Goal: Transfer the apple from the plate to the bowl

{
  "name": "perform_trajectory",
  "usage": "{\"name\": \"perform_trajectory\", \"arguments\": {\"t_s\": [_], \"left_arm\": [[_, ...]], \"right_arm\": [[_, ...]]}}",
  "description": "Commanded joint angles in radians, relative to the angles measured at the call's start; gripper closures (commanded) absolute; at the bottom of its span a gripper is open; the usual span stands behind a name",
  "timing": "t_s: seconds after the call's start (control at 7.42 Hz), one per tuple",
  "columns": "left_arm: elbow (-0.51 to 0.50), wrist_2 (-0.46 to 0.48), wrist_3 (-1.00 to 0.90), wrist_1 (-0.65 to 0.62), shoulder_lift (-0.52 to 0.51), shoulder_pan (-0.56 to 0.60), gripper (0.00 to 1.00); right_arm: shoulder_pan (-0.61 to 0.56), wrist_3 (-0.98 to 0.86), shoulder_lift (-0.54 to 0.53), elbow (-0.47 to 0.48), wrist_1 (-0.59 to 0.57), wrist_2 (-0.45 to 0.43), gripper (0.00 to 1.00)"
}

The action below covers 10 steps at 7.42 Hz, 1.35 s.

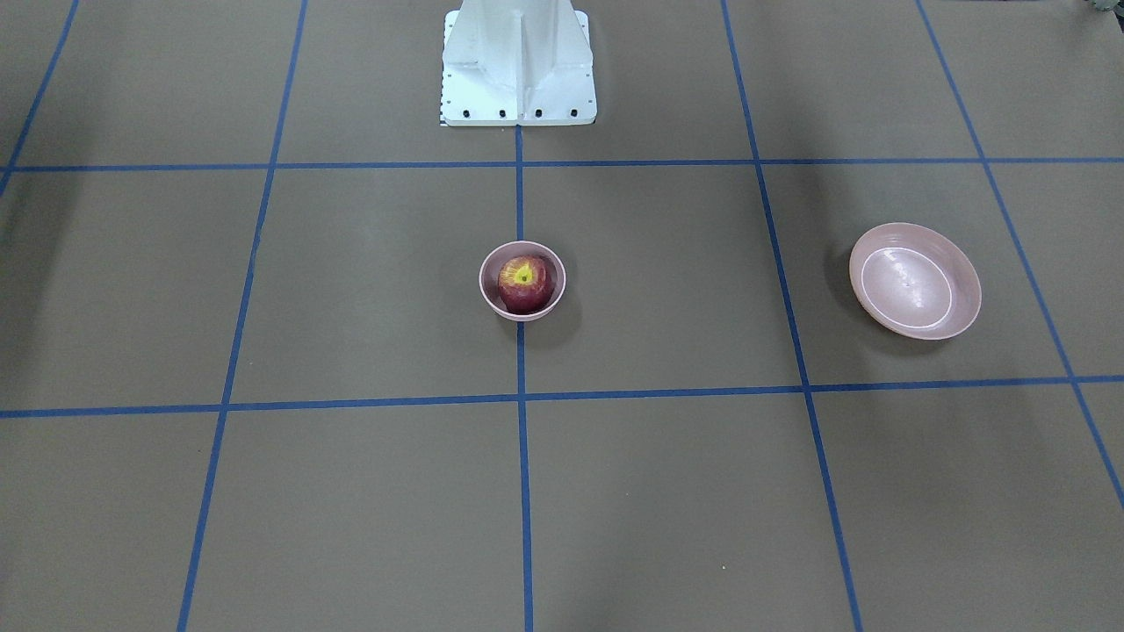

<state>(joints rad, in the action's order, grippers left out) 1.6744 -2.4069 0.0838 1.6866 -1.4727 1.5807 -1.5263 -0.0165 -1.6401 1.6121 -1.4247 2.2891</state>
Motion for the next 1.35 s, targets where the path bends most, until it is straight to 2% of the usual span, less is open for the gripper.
{"name": "perform_trajectory", "arguments": {"t_s": [0.0, 1.21], "left_arm": [[-0.005, 0.002, 0.001, -0.001, 0.009, 0.001, 0.02], [-0.001, 0.002, 0.002, 0.002, 0.009, 0.001, 0.02]], "right_arm": [[0.0, 0.003, -0.001, 0.0, 0.001, 0.009, 0.0], [0.0, 0.017, 0.002, 0.002, 0.001, 0.01, 0.0]]}}
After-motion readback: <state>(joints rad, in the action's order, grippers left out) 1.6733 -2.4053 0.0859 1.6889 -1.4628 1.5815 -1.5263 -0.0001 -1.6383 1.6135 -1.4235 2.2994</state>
